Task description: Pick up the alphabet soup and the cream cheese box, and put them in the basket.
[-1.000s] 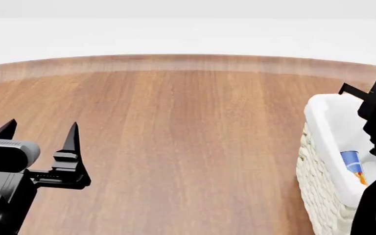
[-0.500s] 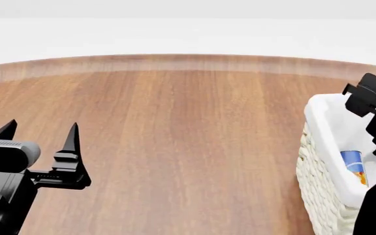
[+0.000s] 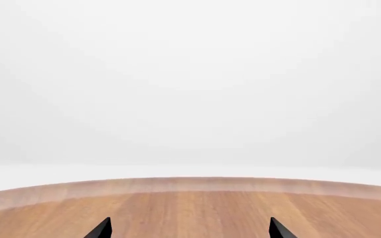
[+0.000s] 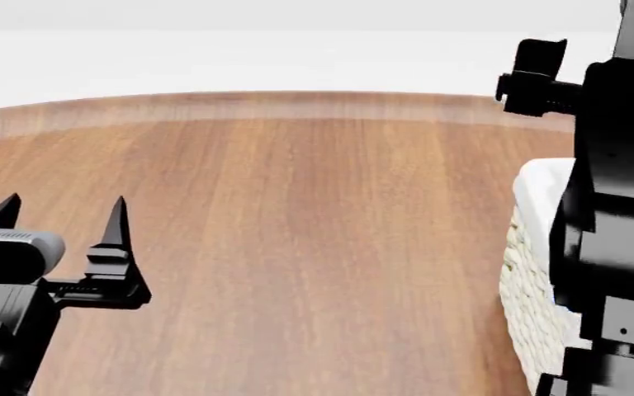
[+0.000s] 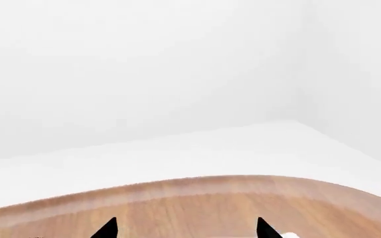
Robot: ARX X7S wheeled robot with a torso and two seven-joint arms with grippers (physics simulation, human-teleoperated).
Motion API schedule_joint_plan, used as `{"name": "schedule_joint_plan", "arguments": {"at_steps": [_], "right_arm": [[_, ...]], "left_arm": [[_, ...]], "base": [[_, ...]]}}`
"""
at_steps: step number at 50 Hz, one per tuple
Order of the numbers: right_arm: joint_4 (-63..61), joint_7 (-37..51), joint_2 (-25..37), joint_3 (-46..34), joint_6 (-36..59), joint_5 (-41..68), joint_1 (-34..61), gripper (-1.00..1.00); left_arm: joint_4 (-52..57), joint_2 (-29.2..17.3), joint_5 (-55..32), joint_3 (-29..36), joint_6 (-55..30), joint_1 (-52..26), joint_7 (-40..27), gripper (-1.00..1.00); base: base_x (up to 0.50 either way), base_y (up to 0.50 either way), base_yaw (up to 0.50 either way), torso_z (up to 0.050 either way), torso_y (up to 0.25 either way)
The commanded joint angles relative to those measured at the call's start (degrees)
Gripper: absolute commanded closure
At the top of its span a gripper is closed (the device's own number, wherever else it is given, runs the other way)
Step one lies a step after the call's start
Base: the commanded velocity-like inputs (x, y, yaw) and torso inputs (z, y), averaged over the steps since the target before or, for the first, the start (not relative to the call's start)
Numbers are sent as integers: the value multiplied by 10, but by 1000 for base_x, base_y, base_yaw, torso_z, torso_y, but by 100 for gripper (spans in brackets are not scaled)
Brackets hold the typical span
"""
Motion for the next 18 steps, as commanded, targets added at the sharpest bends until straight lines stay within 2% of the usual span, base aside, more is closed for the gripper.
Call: {"name": "schedule_joint_plan", "arguments": {"at_steps": [1,10,18], "right_arm": [[-285,-61,-20,-90,-45,-21,-201,-100],[-379,-27,-10,-142,-82,-75,-289,-100],[-421,-9,1,-177,-103,-111,-329,-100]], "left_arm": [[14,8,18,7,2,-9,-22,-100],[37,24,43,16,11,-26,-47,-100],[68,33,58,18,33,-32,-62,-100]], "base": [[0,0,0,0,0],[0,0,0,0,0],[0,0,0,0,0]]}}
